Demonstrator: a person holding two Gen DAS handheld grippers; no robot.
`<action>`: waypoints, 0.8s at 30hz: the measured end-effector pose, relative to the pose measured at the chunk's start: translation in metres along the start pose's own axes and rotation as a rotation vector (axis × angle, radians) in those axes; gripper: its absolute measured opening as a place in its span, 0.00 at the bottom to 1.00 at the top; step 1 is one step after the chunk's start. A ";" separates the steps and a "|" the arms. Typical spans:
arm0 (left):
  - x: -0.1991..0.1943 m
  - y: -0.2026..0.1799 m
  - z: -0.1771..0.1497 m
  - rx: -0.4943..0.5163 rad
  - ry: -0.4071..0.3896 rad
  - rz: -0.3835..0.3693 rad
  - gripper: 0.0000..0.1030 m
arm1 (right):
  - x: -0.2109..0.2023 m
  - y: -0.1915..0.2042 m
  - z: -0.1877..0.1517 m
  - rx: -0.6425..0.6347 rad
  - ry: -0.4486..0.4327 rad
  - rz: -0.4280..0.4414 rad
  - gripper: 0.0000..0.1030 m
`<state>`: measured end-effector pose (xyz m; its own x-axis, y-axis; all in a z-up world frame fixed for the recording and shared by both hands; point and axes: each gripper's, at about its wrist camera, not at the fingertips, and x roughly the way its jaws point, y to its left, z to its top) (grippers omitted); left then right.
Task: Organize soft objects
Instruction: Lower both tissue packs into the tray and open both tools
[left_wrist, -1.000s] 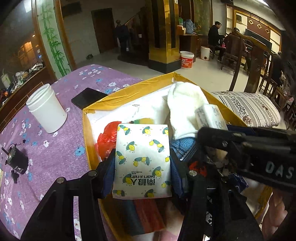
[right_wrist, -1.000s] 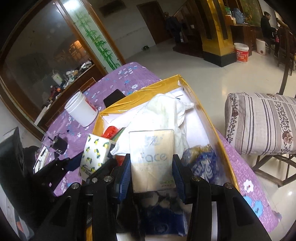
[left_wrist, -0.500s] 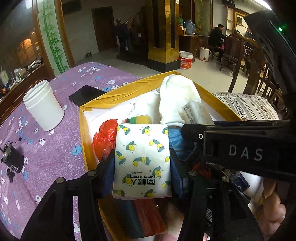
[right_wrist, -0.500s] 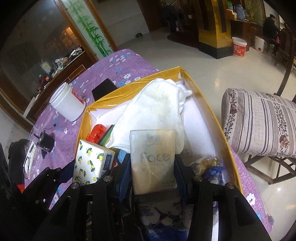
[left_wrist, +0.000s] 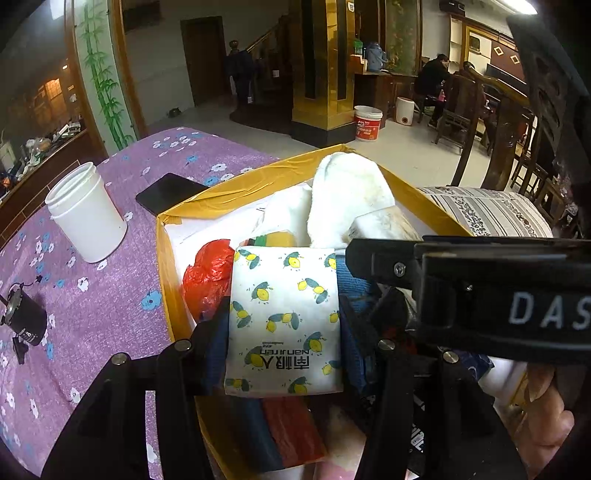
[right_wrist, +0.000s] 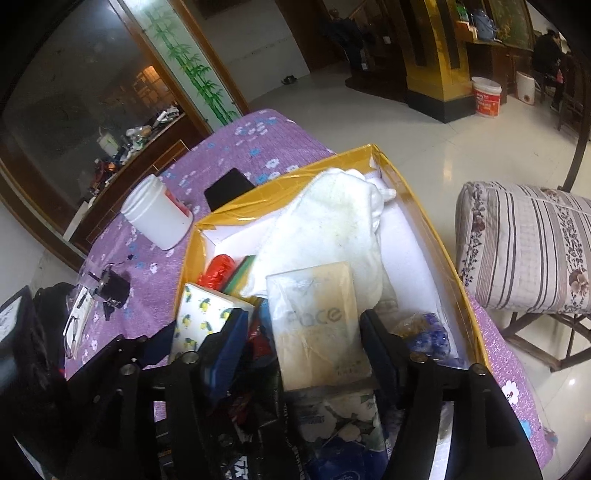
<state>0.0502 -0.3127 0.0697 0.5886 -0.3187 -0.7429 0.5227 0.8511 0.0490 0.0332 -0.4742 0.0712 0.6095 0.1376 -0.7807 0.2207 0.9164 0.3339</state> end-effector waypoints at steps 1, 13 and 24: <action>-0.001 -0.001 0.000 0.003 -0.006 0.005 0.56 | -0.002 0.001 0.000 -0.001 -0.007 0.002 0.66; -0.015 -0.012 -0.001 0.067 -0.084 0.071 0.70 | -0.019 0.008 -0.004 -0.019 -0.045 0.011 0.67; -0.027 -0.013 -0.001 0.080 -0.128 0.088 0.70 | -0.036 0.010 -0.008 -0.030 -0.083 0.001 0.67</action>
<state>0.0270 -0.3146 0.0883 0.7056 -0.2993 -0.6422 0.5099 0.8439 0.1669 0.0073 -0.4671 0.0986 0.6709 0.1080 -0.7336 0.1983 0.9272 0.3178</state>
